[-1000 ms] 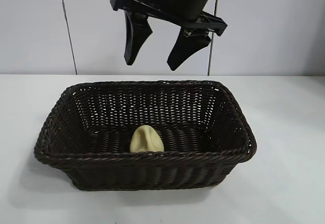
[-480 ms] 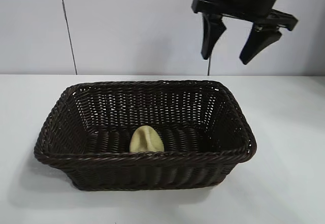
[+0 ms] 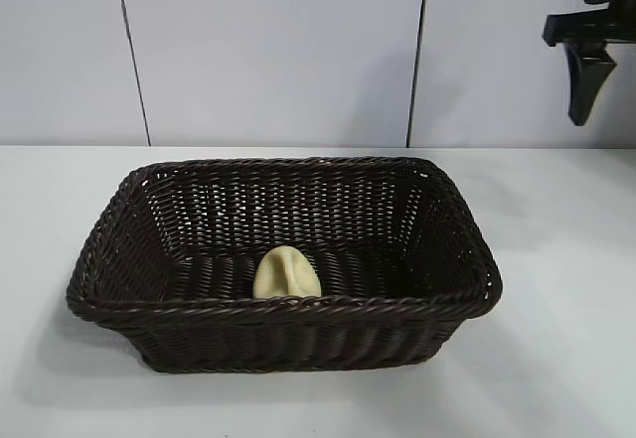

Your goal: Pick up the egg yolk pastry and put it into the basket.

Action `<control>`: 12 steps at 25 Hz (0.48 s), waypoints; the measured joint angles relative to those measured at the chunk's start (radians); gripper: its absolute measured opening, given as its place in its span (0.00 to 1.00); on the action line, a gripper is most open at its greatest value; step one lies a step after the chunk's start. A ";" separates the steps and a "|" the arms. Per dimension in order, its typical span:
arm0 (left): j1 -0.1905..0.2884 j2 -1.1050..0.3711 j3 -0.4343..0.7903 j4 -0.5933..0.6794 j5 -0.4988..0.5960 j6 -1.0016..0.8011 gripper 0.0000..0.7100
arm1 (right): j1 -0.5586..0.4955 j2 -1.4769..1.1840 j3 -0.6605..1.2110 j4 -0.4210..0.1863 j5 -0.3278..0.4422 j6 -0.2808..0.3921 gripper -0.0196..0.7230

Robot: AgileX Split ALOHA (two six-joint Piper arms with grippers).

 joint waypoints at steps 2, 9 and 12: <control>0.000 0.000 0.000 0.000 0.000 0.000 0.93 | 0.000 -0.013 0.013 0.006 0.001 -0.002 0.75; 0.000 0.000 0.000 0.000 0.000 0.000 0.93 | 0.000 -0.192 0.157 0.016 0.000 -0.004 0.75; 0.000 0.000 0.000 0.000 0.000 0.000 0.93 | 0.000 -0.319 0.262 0.024 0.001 -0.006 0.75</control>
